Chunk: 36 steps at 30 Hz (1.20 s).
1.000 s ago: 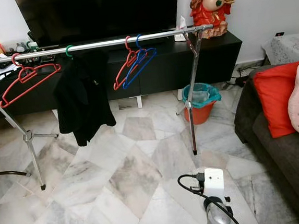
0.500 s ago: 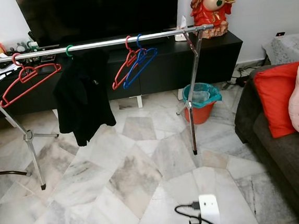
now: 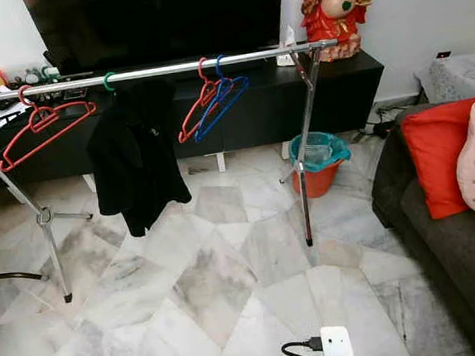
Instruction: Hang hanger
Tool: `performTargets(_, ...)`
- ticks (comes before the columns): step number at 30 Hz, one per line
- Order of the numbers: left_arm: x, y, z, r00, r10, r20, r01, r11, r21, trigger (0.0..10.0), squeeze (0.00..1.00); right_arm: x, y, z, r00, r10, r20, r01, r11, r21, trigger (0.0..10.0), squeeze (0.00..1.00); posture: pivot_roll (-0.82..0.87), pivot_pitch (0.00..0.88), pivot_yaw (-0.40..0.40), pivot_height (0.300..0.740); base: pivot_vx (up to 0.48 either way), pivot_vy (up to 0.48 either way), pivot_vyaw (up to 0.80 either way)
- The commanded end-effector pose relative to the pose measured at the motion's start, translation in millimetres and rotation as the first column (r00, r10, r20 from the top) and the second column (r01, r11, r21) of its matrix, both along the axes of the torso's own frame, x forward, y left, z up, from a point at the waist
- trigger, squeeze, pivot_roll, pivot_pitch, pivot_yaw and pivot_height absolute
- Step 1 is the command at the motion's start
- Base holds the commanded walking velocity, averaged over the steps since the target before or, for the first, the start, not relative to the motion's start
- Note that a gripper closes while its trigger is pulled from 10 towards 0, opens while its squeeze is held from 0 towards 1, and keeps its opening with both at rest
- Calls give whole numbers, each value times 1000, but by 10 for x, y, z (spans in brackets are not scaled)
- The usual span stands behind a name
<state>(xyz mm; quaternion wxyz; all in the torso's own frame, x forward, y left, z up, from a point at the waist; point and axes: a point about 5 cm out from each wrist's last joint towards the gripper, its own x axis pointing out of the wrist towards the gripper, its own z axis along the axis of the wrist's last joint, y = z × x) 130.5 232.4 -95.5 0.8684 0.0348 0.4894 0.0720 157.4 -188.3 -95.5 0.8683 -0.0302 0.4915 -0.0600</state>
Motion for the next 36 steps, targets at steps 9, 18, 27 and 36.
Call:
performTargets(9, -24, 58, 4, 1000, 2, -16, -2, 1000, 10, 10000, 0, -22, 17, -16, 999, 9, -37, -9, 1000, -5, 10000, 0, -43, 0, 22, 740, 0, 0, 0)
performTargets(18, -28, 61, 3, 1000, 0, -18, 0, 1000, 11, 10000, 0, -196, 2, -88, 979, 89, -184, -101, 994, -53, 10000, 0, -43, 10, 25, 740, 0, 0, 0)
performTargets(27, -24, 58, 3, 1000, -3, -19, 4, 1000, 10, 10000, 0, -251, -7, -105, 977, 63, -203, -75, 996, -52, 10000, 0, -44, 16, 24, 740, 0, 0, 0)
performTargets(36, -17, 59, 6, 1000, -4, -17, 4, 1000, 10, 10000, 0, -208, 42, -95, 988, -21, -150, 23, 1000, 14, 10000, 0, -44, 22, 25, 740, 0, 0, 0)
